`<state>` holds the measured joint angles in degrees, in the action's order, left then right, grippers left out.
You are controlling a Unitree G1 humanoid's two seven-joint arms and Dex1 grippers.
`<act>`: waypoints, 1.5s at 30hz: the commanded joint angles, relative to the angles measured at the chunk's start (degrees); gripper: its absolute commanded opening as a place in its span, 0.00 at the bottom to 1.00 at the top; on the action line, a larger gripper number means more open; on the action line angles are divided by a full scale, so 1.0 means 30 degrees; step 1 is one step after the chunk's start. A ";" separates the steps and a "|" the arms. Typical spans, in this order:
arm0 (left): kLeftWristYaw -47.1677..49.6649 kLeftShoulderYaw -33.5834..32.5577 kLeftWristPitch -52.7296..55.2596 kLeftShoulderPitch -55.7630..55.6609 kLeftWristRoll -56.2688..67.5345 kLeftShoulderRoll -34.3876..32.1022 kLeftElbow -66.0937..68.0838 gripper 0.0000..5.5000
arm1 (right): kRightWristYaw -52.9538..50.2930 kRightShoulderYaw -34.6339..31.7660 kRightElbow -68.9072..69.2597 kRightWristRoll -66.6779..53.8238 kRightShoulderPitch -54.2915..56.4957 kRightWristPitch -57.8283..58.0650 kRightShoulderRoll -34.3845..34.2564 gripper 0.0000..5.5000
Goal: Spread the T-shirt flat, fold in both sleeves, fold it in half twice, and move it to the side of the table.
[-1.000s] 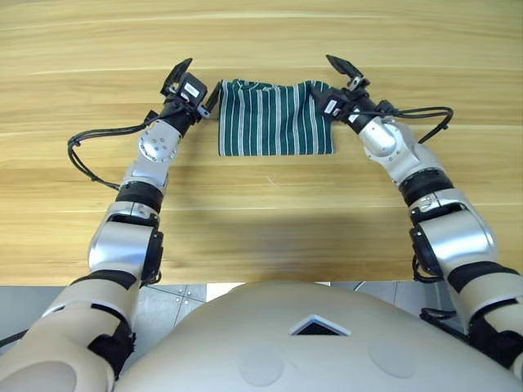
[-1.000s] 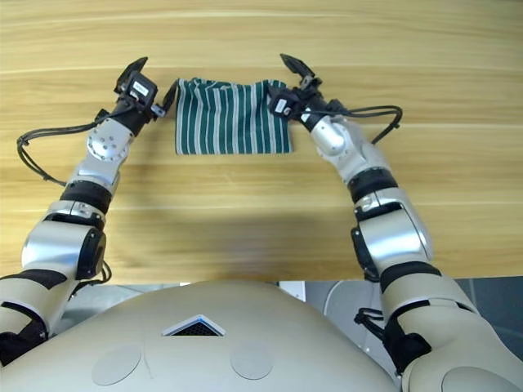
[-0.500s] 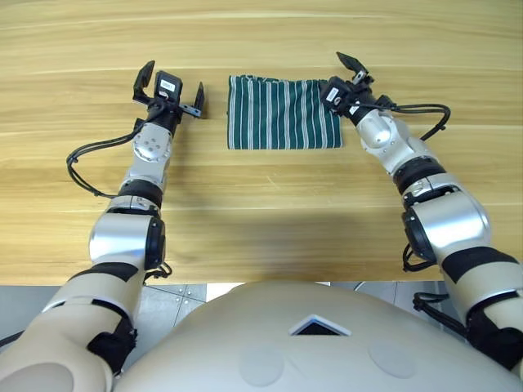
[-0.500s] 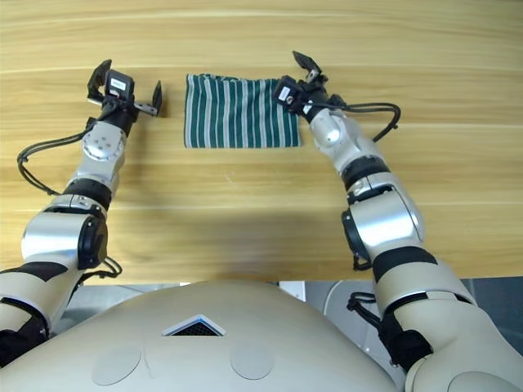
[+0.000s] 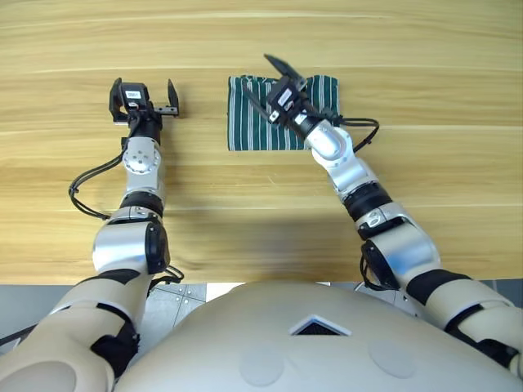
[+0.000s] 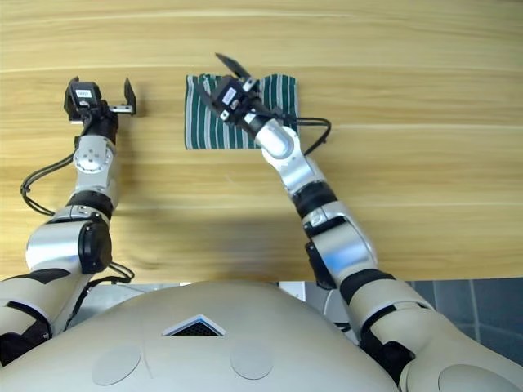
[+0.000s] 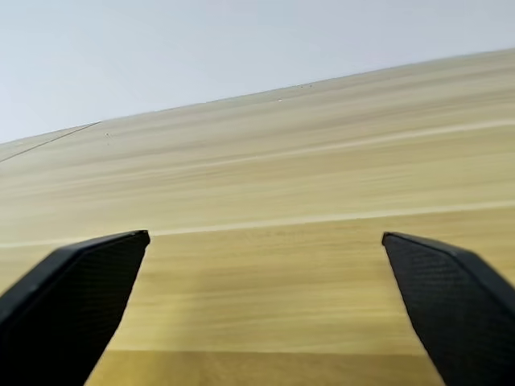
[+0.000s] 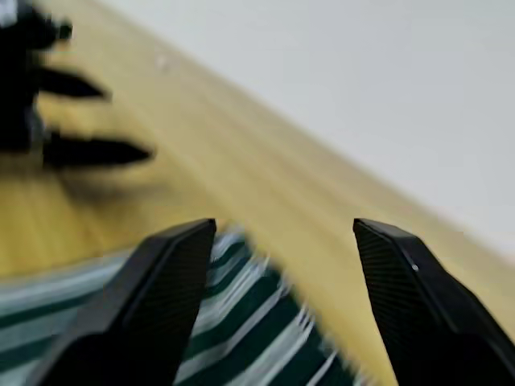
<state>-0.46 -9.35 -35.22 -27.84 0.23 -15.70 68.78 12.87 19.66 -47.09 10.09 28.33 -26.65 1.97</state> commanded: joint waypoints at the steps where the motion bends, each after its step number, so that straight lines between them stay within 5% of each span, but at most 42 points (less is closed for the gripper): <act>1: 0.0202 -0.0163 -0.0001 0.0198 0.0080 0.0085 0.0029 0.98 | 0.1302 -0.1217 0.0085 -0.1634 -0.0091 0.2269 -0.0707 0.57; 9: 0.0246 -0.0504 -0.0036 0.0440 0.0202 0.0039 -0.0190 0.98 | 0.0438 -0.4678 -0.1174 -0.4129 0.1088 0.9387 -0.0802 0.57; 20: 0.0242 -0.1107 -0.0286 0.0763 0.0375 -0.0015 -0.0380 0.98 | -0.5475 -0.6959 -0.9119 -0.3156 0.4339 0.8751 0.2127 0.57; 30: 0.0303 -0.3151 -0.1667 0.3736 0.2119 -0.0774 -0.1456 0.98 | -1.3485 -1.5505 -1.0372 -0.7980 0.5254 0.9072 0.6808 0.57; 45: 0.1290 -0.5050 -0.3145 0.7093 0.3529 -0.0833 -0.3748 0.98 | -1.6544 -1.6906 -1.0155 -0.6773 0.5668 0.7064 0.7112 0.57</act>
<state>3.04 -23.70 -43.68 -9.86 10.49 -19.34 56.81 -36.02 -31.14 -77.15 -11.10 43.07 -3.58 23.75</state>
